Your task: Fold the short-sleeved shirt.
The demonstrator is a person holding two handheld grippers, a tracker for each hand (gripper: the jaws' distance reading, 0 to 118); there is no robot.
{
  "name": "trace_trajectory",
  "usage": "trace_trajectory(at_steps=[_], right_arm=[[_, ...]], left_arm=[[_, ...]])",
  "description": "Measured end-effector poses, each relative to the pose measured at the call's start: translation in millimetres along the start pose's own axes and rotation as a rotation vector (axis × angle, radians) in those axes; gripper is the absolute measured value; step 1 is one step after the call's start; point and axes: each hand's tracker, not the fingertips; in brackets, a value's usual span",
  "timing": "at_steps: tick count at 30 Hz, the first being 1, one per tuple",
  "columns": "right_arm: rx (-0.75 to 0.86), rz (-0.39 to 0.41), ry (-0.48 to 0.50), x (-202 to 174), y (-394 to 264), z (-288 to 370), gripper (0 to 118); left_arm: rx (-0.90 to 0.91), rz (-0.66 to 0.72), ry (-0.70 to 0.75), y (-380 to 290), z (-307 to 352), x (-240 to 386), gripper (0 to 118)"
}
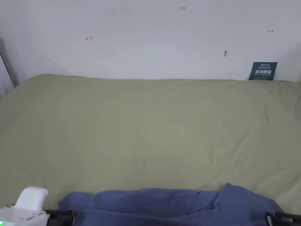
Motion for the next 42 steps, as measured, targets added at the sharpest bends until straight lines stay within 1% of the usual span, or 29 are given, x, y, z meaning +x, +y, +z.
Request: trace_trajectory(at_steps=[2,3,5,6,7,8,9,10,11,12,13,14,15,18,22,25,27,31,35,37,39,40,41,42], right_arm=[[0.11,-0.028,0.025,-22,18,22,116],[0.145,-0.034,0.04,-32,26,28,116],[0.212,-0.038,0.074,-55,41,41,116],[0.238,-0.027,0.092,-69,48,47,115],[0.293,-0.022,0.076,-83,51,53,104],[0.348,-0.011,0.064,-95,53,58,85],[0.383,0.004,0.022,-104,53,61,58],[0.408,0.024,-0.013,-116,53,62,10],[0.447,0.036,-0.05,-125,51,63,2],[0.517,0.03,-0.079,-134,47,67,2],[0.495,0.057,-0.079,-139,46,68,2],[0.483,0.054,-0.074,-144,45,69,2],[0.491,0.054,-0.071,-148,43,71,2],[0.537,0.03,-0.067,-152,34,71,2],[0.558,0.042,-0.099,-162,27,72,2],[0.578,0.055,-0.122,-168,20,72,2],[0.583,0.072,-0.144,-173,17,72,2],[0.575,0.079,-0.141,-178,11,70,2],[0.519,0.105,-0.141,-183,6,62,2],[0.495,0.117,-0.149,-186,3,56,2],[0.473,0.119,-0.15,-187,3,52,2],[0.463,0.116,-0.155,-187,4,50,2],[0.457,0.114,-0.156,-188,2,49,2],[0.45,0.113,-0.156,-188,2,47,2]], left_arm=[[0.099,0.029,-0.003,32,36,27,118],[0.157,0.042,-0.012,4,0,5,118],[0.265,0.072,-0.022,21,18,25,117],[0.322,0.089,-0.025,30,28,36,115],[0.368,0.096,-0.023,29,35,50,105],[0.438,0.101,-0.024,31,44,61,85],[0.482,0.093,0.01,34,49,70,55],[0.519,0.088,0.042,36,53,79,6],[0.543,0.091,0.071,32,41,81,0],[0.582,0.108,0.116,28,38,86,0],[0.577,0.094,0.097,26,36,87,0],[0.561,0.093,0.092,25,33,87,0],[0.6,0.057,0.112,25,52,106,0],[0.602,0.045,0.124,15,55,109,0],[0.535,0.068,0.13,16,47,80,0],[0.459,0.038,0.17,14,43,52,0],[0.365,0.093,0.114,14,34,21,0],[0.126,0.209,0.029,13,2,-37,0],[-0.089,0.382,-0.182,9,-49,-94,0],[-0.195,0.421,-0.273,7,-75,-111,0],[-0.23,0.493,-0.39,3,-94,-126,1],[-0.258,0.532,-0.451,0,-106,-129,13],[-0.291,0.548,-0.511,-2,-114,-135,42],[-0.31,0.568,-0.545,-4,-121,-138,81]])
